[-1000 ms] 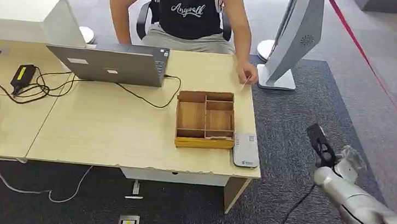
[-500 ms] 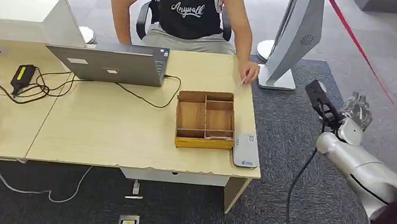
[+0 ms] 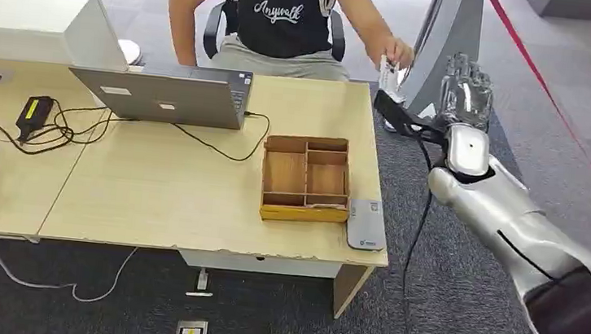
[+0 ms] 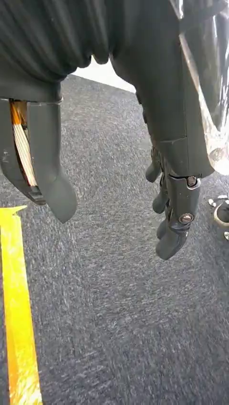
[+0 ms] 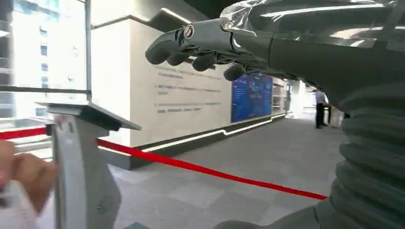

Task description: Pass the card to the sensor for recognition and then transmit it.

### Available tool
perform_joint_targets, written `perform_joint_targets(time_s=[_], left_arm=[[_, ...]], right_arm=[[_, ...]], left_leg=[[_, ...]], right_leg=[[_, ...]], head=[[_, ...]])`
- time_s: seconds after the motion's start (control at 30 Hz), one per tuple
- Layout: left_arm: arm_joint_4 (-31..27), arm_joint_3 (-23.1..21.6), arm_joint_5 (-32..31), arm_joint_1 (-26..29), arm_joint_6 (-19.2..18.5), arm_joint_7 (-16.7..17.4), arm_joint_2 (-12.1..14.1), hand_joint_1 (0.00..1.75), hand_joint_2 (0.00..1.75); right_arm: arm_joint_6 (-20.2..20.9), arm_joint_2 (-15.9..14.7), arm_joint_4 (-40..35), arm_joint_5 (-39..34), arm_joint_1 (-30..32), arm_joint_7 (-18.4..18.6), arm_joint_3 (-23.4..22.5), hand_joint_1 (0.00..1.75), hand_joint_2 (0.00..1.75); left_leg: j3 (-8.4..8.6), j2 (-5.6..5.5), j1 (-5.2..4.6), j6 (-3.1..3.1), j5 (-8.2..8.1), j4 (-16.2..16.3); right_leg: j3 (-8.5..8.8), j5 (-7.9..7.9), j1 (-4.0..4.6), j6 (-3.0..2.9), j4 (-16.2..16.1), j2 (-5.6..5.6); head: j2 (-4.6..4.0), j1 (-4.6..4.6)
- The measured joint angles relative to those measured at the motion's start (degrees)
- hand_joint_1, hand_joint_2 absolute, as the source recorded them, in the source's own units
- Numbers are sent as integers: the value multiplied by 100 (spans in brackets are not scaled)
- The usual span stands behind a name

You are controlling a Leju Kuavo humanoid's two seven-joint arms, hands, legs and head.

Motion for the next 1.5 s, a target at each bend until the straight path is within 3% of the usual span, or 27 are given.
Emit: perform_joint_targets(time_s=[0.27,0.6,0.83,1.17,1.5], left_arm=[[-7,-149,-2,-27,-98,107,-2,0,175],[-55,-418,0,-101,-221,175,-15,0,175],[-90,-546,0,-105,-243,206,-22,0,175],[-94,-577,-2,-101,-234,206,-22,0,175],[-94,-577,0,-80,-177,195,-22,0,175]], right_arm=[[319,531,-302,160,-29,-96,-309,0,175],[380,1413,-125,508,-29,-745,-22,0,175],[276,1983,181,630,-35,-933,234,0,175],[9,2431,679,770,-38,-1149,452,0,175],[-172,2645,1082,700,-25,-1189,561,0,175]], left_leg=[[-2,3,1,0,0,0],[-2,3,6,-2,1,-1],[-5,2,6,-2,1,-1],[-5,3,6,-2,1,0],[-10,4,6,-3,1,0]], right_leg=[[0,0,1,0,0,0],[-4,-1,5,-2,2,1],[-7,-2,6,-3,1,0],[-11,-2,5,-3,1,1],[-16,-2,6,-3,1,1]], head=[[2,2],[2,0],[0,2],[0,2],[0,2]])
